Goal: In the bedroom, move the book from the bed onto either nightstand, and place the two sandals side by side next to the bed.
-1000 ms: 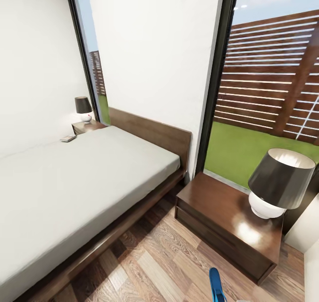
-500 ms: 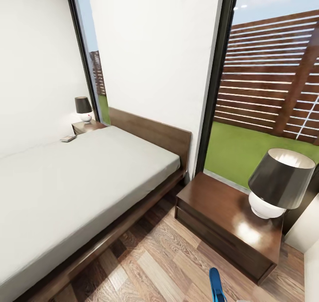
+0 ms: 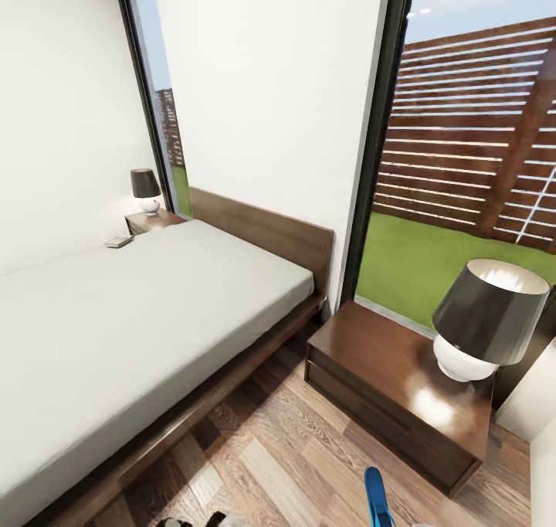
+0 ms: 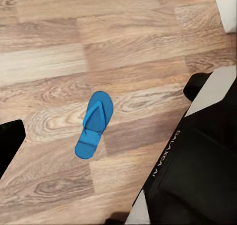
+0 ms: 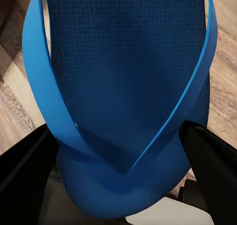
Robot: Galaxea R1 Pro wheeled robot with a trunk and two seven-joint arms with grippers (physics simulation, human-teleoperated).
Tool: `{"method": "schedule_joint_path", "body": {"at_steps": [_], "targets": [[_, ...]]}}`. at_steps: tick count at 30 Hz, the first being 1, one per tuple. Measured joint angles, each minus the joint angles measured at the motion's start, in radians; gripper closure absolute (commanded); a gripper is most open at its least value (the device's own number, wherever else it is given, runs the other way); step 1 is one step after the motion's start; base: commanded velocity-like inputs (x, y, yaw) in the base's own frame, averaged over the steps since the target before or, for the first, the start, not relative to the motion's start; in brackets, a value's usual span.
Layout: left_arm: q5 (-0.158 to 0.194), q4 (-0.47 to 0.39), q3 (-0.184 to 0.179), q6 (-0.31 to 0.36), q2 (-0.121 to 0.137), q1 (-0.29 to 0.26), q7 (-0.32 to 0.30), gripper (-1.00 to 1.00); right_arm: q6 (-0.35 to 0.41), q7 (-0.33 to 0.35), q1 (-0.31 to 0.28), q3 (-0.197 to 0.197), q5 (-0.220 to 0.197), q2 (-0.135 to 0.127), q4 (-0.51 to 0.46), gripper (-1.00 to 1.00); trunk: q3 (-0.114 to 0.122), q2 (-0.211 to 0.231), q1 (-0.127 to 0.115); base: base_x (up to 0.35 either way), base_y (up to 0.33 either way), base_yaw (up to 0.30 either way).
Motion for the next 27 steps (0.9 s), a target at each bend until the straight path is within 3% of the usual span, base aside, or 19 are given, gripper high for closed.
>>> {"method": "schedule_joint_path", "body": {"at_steps": [2, 8, 12, 15, 16, 17, 18, 19, 20, 23, 27], "targets": [[-0.024, -0.051, 0.003, 0.006, 0.032, -0.037, -0.071, -1.0, 0.0, 0.0, 0.0, 0.0, 0.0, 0.0, 0.0, 1.0, 0.0, 0.0, 0.0, 0.0, 0.0, 0.0], [-0.027, -0.081, 0.009, 0.02, 0.041, -0.052, -0.09, -1.0, 0.0, 0.0, 0.0, 0.0, 0.0, 0.0, 0.0, 1.0, 0.0, 0.0, 0.0, 0.0, 0.0, 0.0], [0.053, -0.121, 0.138, 0.022, 0.03, -0.054, -0.091, -1.0, 0.0, 0.0, 0.0, 0.0, 0.0, 0.0, 0.0, 1.0, 0.0, 0.0, 0.0, 0.0, 0.0, 0.0], [0.22, -0.13, 0.265, 0.021, 0.003, -0.054, -0.087, -1.0, 0.0, 0.0, 0.0, 0.0, 0.0, 0.0, 0.0, 1.0, 0.0, 0.0, 0.0, 0.0, 0.0, 0.0], [0.257, -0.13, 0.284, 0.02, 0.0, -0.054, -0.086, -1.0, 0.0, 0.0, 0.0, 0.0, 0.0, 0.0, 0.0, 1.0, 0.0, 0.0, 0.0, 0.0, 0.0, 0.0], [0.368, -0.129, 0.33, 0.019, -0.007, -0.054, -0.081, -1.0, 0.0, 0.0, 0.0, 0.0, 0.0, 0.0, 0.001, 1.0, 0.0, 0.0, 0.0, 0.0, 0.0, 0.0], [0.442, -0.128, 0.35, 0.02, -0.011, -0.054, -0.075, -1.0, 0.0, 0.0, 0.0, 0.0, 0.0, 0.0, 0.0, 1.0, 0.0, 0.0, 0.0, 0.0, 0.0, 0.0], [0.472, -0.128, 0.359, 0.018, -0.014, -0.053, -0.071, -1.0, 0.0, 0.0, 0.0, 0.0, 0.0, 0.0, 0.0, 1.0, 0.0, 0.0, 0.0, 0.0, 0.0, 0.0], [0.546, -0.122, 0.375, 0.015, -0.018, -0.051, -0.053, -1.0, 0.0, 0.0, 0.0, 0.0, 0.0, 0.0, 0.001, 1.0, 0.0, 0.0, 0.0, 0.0, 0.0, 0.0], [0.679, -0.072, 0.387, 0.011, -0.033, -0.047, 0.029, -1.0, -0.001, 0.0, 0.0, 0.0, 0.0, 0.0, 0.0, 1.0, 0.0, 0.0, 0.0, 0.0, 0.0, 0.0], [0.804, -0.003, 0.389, -0.01, -0.059, -0.046, 0.158, -1.0, -0.001, 0.0, 0.0, 0.0, 0.0, 0.0, 0.0, 1.0, 0.0, 0.0, 0.0, 0.0, 0.0, 0.0]]}}
